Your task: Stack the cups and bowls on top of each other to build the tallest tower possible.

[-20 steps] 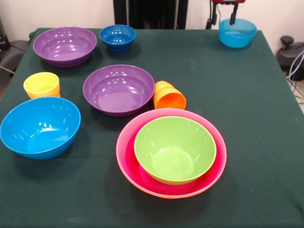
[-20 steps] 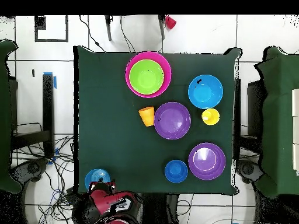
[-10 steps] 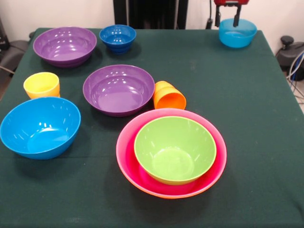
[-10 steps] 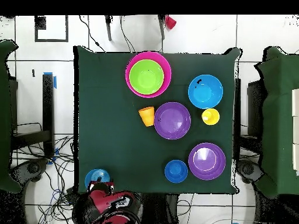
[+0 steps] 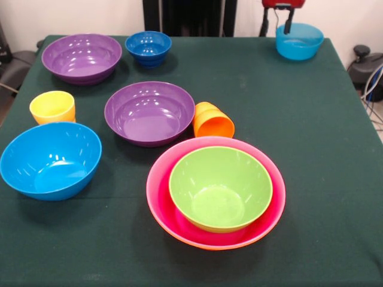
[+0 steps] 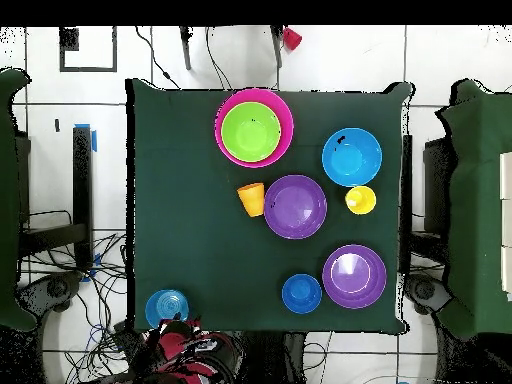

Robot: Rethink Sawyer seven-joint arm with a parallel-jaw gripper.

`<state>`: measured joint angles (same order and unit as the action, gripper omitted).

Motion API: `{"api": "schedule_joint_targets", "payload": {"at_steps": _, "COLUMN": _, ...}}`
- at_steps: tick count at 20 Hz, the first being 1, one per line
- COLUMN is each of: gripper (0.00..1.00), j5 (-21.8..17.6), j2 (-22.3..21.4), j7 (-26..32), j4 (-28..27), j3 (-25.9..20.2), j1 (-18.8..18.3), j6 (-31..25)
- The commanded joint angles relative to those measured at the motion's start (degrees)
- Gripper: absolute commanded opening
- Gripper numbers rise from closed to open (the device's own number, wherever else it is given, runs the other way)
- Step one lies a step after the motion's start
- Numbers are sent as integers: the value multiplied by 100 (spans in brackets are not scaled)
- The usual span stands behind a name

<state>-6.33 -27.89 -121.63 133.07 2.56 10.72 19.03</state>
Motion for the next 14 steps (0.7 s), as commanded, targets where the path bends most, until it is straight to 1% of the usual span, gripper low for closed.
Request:
{"api": "schedule_joint_targets", "payload": {"at_steps": 1, "gripper": 100, "j5": 19, "j2": 276, "j7": -601, "j4": -553, "j3": -70, "j1": 107, "j6": 59}}
{"api": "schedule_joint_targets", "payload": {"at_steps": 4, "gripper": 100, "j5": 30, "j2": 281, "j7": -576, "j4": -591, "j3": -6, "j1": 160, "j6": 23}}
{"api": "schedule_joint_targets", "payload": {"at_steps": 8, "gripper": 100, "j5": 24, "j2": 156, "j7": -530, "j4": -562, "j3": 58, "j1": 180, "j6": -124}}
{"api": "schedule_joint_targets", "payload": {"at_steps": 9, "gripper": 100, "j5": 3, "j2": 65, "j7": -523, "j4": -542, "j3": 38, "j1": 144, "j6": -173}}
{"api": "schedule_joint_targets", "payload": {"at_steps": 12, "gripper": 100, "j5": -28, "j2": -24, "j7": -554, "j4": -503, "j3": -46, "j1": 78, "j6": -214}}
{"api": "schedule_joint_targets", "payload": {"at_steps": 14, "gripper": 100, "j5": -90, "j2": 49, "j7": -630, "j4": -518, "j3": -156, "j1": 5, "j6": -34}}
